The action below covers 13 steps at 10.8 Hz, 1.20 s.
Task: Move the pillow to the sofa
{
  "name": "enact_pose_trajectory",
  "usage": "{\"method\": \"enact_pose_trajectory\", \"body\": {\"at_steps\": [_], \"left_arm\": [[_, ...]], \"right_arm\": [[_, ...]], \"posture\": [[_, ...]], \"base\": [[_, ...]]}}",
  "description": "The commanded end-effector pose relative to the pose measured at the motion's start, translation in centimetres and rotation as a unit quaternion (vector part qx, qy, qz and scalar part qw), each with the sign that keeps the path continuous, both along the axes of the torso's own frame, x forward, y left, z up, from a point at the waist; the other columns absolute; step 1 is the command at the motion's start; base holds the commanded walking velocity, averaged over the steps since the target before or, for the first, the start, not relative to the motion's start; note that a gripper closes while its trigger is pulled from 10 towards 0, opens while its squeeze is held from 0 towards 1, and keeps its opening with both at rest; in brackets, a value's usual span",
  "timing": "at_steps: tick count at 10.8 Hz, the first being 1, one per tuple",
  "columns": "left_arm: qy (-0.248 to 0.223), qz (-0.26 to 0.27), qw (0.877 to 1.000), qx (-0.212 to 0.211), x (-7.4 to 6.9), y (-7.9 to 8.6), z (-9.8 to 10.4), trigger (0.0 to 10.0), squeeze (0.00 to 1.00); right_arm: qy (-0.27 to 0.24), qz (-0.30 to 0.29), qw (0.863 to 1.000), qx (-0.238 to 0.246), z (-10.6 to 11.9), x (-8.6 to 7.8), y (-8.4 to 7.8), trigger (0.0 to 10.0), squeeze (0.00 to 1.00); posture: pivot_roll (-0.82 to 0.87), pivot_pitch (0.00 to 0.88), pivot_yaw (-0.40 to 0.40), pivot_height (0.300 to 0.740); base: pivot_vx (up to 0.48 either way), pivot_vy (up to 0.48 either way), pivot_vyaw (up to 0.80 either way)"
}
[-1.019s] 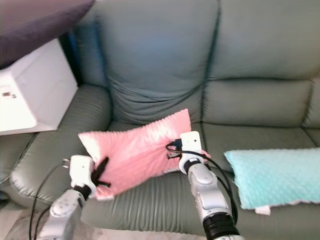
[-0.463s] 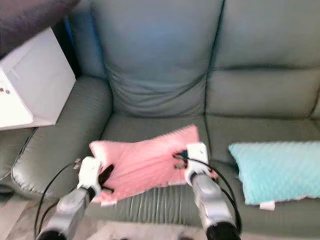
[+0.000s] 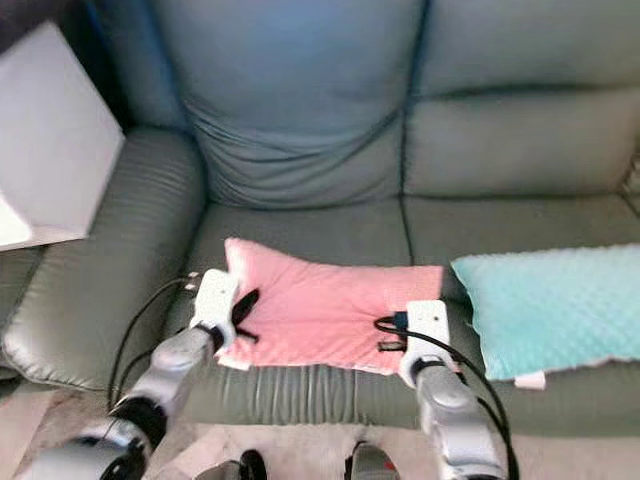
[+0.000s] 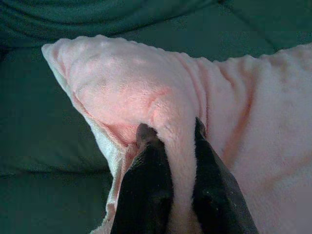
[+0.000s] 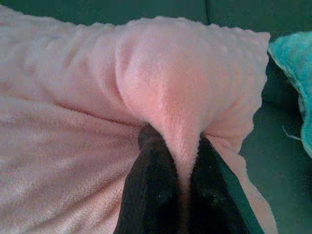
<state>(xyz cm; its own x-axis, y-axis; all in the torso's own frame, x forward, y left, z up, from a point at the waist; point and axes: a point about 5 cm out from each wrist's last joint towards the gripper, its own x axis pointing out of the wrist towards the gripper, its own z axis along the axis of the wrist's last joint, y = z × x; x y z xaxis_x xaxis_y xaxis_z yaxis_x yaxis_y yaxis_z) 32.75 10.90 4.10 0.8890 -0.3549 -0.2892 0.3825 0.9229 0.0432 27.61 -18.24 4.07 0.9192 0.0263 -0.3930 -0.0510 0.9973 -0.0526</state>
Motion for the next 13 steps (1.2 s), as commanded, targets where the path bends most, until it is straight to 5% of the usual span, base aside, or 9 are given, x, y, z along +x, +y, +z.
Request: {"method": "enact_pose_trajectory", "body": {"at_steps": [1,3,4,13], "left_arm": [[0.01,0.012,1.0,0.013,-0.2,0.4,-0.5,10.0,0.0],[0.013,0.053,0.998,0.03,-0.2,1.6,-0.8,10.0,0.0],[0.021,0.071,0.997,0.033,-0.6,2.5,-1.3,10.0,1.0],[0.019,0.105,0.992,0.068,-1.1,2.4,-2.0,10.0,1.0]], "right_arm": [[0.013,0.009,1.0,0.001,-0.8,-0.7,0.1,10.0,0.0],[0.017,0.042,0.999,0.005,-0.9,-0.1,0.3,10.0,0.0],[0.004,0.047,0.999,0.004,-0.5,0.8,0.5,10.0,1.0],[-0.027,0.05,0.998,-0.025,0.0,1.2,0.9,10.0,1.0]], "posture": [[-0.37,0.319,0.114,0.74],[-0.37,0.322,0.106,0.74],[-0.36,0.32,0.105,0.74],[-0.36,0.32,0.1,0.74]], "base": [[0.0,0.0,0.0],[0.0,0.0,0.0],[0.0,0.0,0.0],[0.0,0.0,0.0]]}}
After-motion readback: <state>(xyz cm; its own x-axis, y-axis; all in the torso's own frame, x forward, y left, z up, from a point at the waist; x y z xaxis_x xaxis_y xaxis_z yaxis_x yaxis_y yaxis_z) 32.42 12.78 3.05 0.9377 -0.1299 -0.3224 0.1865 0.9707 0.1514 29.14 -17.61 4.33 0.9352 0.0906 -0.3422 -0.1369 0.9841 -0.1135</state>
